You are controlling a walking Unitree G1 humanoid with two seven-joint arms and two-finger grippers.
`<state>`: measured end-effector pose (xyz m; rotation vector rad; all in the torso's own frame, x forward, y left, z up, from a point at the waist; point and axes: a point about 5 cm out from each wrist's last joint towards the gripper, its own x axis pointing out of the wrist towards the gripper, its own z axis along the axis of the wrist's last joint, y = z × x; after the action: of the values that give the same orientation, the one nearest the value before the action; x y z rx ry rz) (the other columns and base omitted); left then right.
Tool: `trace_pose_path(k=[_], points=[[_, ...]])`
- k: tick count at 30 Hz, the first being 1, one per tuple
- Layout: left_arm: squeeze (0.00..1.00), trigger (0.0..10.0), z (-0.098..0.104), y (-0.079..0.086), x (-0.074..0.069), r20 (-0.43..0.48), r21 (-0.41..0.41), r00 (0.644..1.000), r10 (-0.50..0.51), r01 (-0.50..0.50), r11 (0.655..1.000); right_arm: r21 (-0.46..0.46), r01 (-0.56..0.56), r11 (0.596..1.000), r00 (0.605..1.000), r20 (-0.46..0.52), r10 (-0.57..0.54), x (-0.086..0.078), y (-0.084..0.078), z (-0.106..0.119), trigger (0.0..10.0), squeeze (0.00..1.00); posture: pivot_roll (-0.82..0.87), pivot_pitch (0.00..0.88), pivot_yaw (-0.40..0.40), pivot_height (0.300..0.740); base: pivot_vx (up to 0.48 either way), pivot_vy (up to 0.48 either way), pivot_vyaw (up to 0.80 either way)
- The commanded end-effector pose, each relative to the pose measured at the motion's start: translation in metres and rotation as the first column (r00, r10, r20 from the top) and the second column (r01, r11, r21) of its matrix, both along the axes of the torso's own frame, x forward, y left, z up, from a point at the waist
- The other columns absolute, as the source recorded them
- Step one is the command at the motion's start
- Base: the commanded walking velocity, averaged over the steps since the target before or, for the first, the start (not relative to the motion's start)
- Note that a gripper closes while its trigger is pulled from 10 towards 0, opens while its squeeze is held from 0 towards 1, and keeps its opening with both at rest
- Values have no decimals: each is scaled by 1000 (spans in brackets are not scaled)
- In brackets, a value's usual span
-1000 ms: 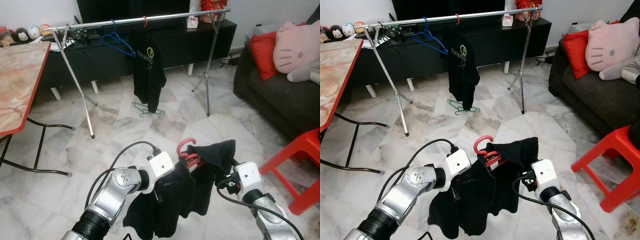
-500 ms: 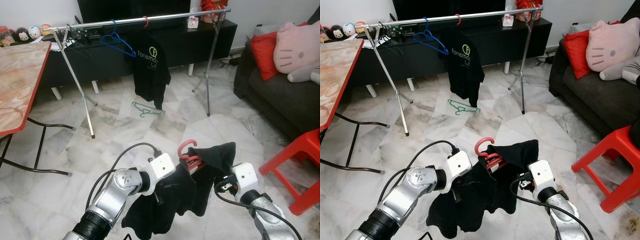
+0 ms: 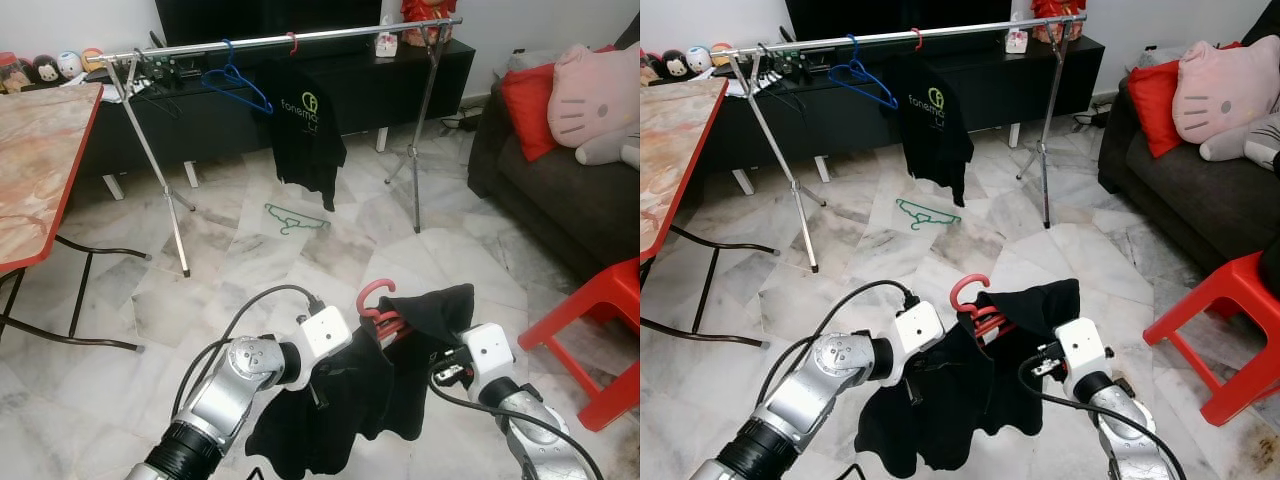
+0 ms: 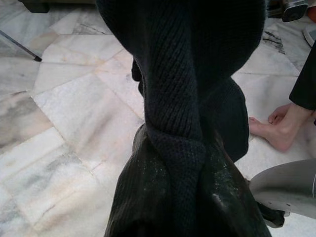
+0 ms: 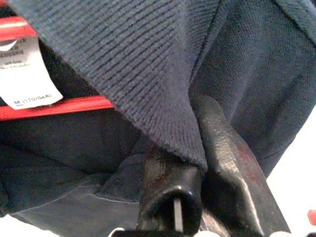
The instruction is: Hang hanger
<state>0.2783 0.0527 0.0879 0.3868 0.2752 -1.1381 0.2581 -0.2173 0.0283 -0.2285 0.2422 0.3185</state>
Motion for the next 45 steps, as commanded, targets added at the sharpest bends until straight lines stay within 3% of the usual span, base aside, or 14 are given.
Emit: trace_pose_path(k=[1, 9, 14, 19, 22, 30, 34, 41, 45], points=[[0, 10000, 11, -2, 1, 29, -33, 999, -13, 14, 999, -17, -9, 1000, 1000, -13, 8, 0, 1, -2, 0, 0, -93, 0, -18, 740, 0, 0, 0], [0, 10000, 8, 7, 1, 30, -5, 1000, 4, -4, 1000, -52, -10, 999, 999, -36, 9, -2, -1, -6, 0, 0, -92, 0, -21, 740, 0, 0, 0], [0, 10000, 0, 17, -1, 31, 73, 999, -15, 13, 997, -70, -11, 997, 999, -34, 8, 0, -3, -5, 0, 0, -92, 0, -22, 740, 0, 0, 0], [0, 10000, -7, 41, -6, 21, 189, 998, -65, 60, 980, -105, -4, 994, 999, -37, 0, 2, -10, -2, 0, 0, -88, 0, -25, 740, 0, 0, 0], [0, 10000, -11, 65, -9, 8, 280, 996, -91, 85, 956, -131, -19, 991, 999, -50, 13, 3, -11, -2, 0, 0, -85, 0, -27, 740, 0, 0, 0], [0, 10000, 3, 93, -24, -89, 236, 973, -212, 228, 945, -166, -30, 986, 997, -82, 16, 3, -16, -4, 0, 0, -78, 0, -38, 740, 0, 0, 0], [0, 10000, 11, 96, -25, -94, 195, 967, -239, 253, 948, -191, -37, 981, 994, -110, 16, 1, -19, -8, 0, 0, -78, 0, -42, 740, 0, 0, 0], [0, 10000, 13, 110, -35, -169, 259, 921, -351, 385, 886, -213, -46, 976, 988, -155, 12, -5, -24, -15, 0, 0, -81, 0, -43, 740, 0, 0, 0], [0, 10000, 9, 115, -42, -231, 325, 884, -406, 464, 824, -221, -47, 974, 986, -169, 9, -7, -27, -17, 0, 0, -83, 0, -42, 740, 0, 0, 0]])
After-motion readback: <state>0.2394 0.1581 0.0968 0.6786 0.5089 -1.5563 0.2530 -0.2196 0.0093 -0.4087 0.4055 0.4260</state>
